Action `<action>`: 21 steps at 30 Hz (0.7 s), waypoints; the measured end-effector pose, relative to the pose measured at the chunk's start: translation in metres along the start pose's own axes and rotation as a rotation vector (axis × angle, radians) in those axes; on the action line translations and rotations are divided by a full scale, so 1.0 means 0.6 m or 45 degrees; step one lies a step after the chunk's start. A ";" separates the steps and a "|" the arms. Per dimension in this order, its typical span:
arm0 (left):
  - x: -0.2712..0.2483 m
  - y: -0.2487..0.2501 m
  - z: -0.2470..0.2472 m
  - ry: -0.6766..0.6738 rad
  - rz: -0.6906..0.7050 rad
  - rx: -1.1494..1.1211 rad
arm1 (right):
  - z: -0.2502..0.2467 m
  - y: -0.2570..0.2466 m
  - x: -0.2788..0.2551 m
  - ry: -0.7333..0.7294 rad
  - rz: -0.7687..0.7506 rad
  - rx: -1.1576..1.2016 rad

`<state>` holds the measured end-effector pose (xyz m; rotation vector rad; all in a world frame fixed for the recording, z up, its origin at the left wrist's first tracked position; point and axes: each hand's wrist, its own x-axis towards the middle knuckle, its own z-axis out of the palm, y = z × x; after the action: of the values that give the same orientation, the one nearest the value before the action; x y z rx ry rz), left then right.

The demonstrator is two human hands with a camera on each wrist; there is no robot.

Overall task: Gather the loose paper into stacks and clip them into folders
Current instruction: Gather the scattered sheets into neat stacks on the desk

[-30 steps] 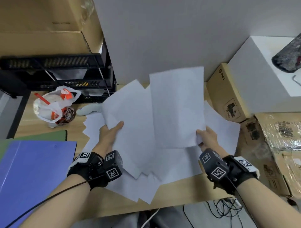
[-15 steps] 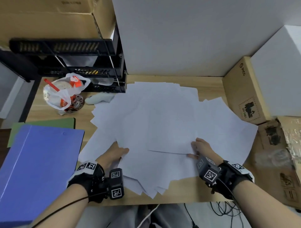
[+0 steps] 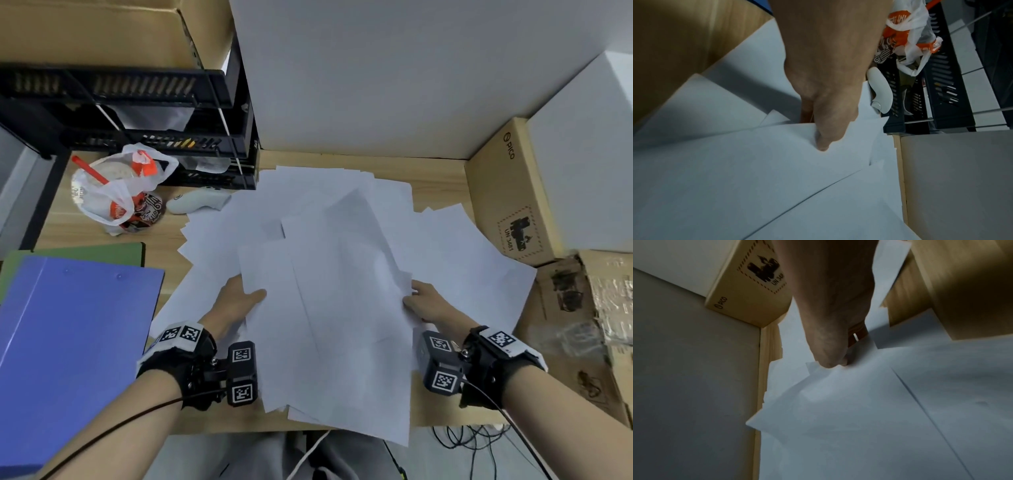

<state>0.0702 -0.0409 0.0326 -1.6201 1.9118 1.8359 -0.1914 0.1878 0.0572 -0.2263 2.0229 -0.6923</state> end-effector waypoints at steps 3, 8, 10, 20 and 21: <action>0.006 0.002 0.016 0.097 0.034 -0.033 | 0.000 -0.005 -0.002 -0.061 -0.020 0.077; 0.012 0.006 0.055 -0.207 -0.053 -0.251 | 0.056 -0.007 0.016 -0.189 0.065 0.414; 0.013 -0.006 0.062 -0.371 -0.102 -0.371 | 0.077 -0.005 0.021 -0.161 0.089 0.454; -0.010 0.055 0.048 -0.339 0.046 -0.384 | 0.017 -0.069 -0.024 -0.103 -0.272 0.411; -0.014 0.077 0.043 -0.329 0.084 -0.394 | 0.002 -0.086 -0.037 -0.112 -0.332 0.445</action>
<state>0.0279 -0.0279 0.0630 -1.3145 1.6574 2.3320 -0.1849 0.1540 0.1019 -0.3111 1.7700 -1.1642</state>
